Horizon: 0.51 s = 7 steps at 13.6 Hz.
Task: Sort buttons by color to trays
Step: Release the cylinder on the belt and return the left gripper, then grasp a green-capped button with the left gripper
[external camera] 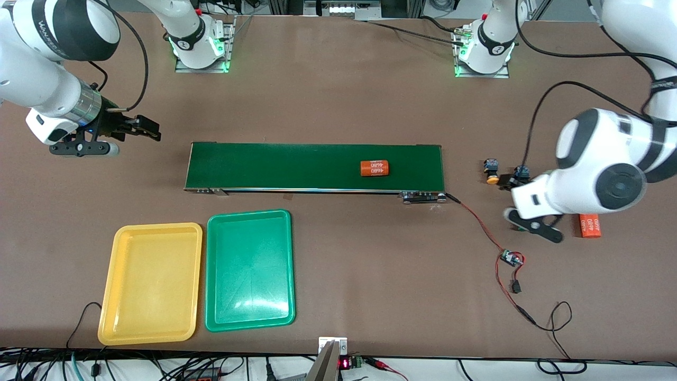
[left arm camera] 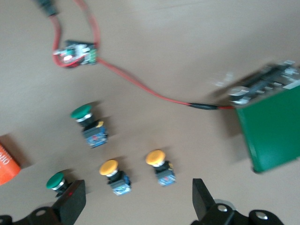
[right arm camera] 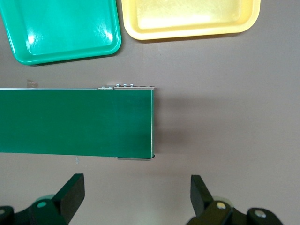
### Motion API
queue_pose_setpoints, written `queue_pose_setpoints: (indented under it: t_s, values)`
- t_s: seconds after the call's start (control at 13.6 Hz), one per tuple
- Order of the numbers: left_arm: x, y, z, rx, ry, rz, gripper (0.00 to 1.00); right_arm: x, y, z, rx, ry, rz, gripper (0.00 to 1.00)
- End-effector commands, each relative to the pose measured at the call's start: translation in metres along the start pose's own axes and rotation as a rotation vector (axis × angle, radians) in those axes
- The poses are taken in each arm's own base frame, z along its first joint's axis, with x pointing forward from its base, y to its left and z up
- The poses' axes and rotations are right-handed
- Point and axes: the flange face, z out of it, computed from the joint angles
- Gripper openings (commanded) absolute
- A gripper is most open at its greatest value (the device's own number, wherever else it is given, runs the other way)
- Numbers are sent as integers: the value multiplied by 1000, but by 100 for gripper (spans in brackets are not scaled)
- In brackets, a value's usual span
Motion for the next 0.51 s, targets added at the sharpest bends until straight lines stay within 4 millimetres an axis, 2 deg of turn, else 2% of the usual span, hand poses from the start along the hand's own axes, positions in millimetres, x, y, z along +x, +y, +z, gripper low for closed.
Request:
queue_pose_setpoints:
  t_s: [0.0,0.15,0.22,0.29,0.37,0.44]
  values:
    - [-7,-34,42,-19,45,-101,100,-2,5,-7,-5,-3,-22,100]
    - [-5,-30,73,-4,44,-282,100,-1,5,-7,-3,-2,-22,100]
    - [0,-33,97,50,37,-331,100,-1,5,-7,-4,-3,-22,100]
    - [4,-37,110,73,27,-347,100,-2,6,-7,-3,-6,-20,100]
    - [10,-42,116,86,25,-340,100,-1,10,-8,-2,-6,-27,100]
    - [12,-57,114,94,34,-350,100,0,21,-8,3,-3,-26,100]
